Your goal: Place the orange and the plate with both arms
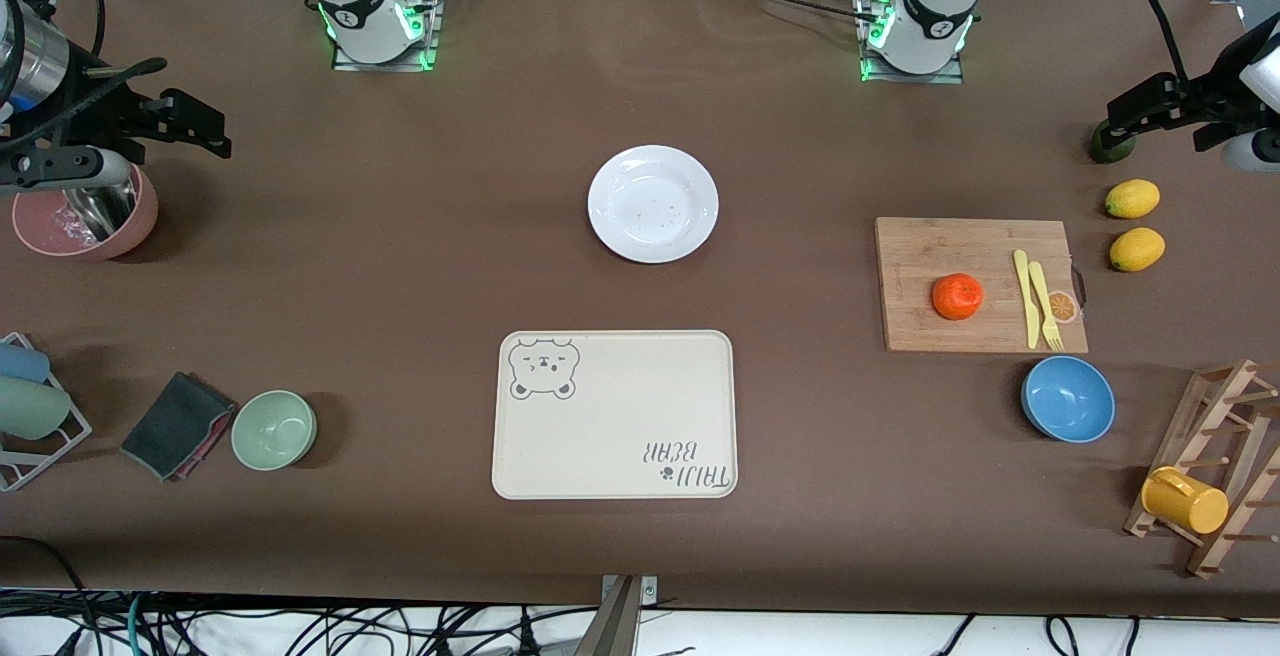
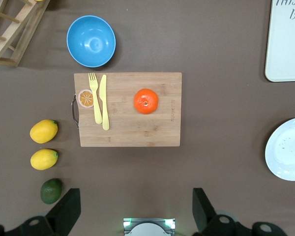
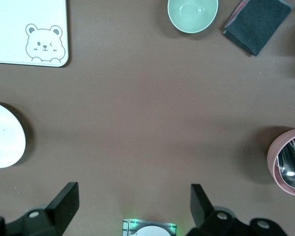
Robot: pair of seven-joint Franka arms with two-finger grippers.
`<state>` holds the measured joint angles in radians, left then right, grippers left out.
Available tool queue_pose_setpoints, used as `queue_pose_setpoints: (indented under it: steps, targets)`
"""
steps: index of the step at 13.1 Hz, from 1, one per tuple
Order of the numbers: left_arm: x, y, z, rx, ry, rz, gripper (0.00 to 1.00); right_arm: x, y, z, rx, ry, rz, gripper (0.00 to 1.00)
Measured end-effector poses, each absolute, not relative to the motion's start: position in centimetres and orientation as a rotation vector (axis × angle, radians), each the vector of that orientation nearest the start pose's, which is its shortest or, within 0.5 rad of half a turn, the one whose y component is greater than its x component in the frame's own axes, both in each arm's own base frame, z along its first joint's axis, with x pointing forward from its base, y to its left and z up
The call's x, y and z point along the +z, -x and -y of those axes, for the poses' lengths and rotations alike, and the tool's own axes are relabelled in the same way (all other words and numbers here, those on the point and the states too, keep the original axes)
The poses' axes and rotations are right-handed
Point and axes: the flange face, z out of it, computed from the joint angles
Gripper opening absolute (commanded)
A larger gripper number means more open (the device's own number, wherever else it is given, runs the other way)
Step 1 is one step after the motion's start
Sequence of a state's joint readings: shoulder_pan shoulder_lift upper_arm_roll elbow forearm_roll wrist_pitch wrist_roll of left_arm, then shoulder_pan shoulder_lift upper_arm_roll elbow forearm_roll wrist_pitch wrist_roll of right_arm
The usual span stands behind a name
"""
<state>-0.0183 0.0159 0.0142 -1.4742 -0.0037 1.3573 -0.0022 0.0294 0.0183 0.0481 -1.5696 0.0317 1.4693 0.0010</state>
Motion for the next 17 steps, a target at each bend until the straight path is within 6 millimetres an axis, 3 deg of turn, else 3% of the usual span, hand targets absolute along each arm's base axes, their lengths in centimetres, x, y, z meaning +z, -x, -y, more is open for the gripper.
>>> queue_pose_setpoints:
  steps: [13,17]
  targets:
    - [64.2,-54.1,-0.5,0.172,3.14,0.019,1.0,60.4,-55.1,-4.6,0.172,3.105,0.12,1.0]
    - [61.7,-54.6,-0.9,0.221,3.138,0.031,1.0,60.3,-55.1,-4.6,0.173,3.105,0.12,1.0]
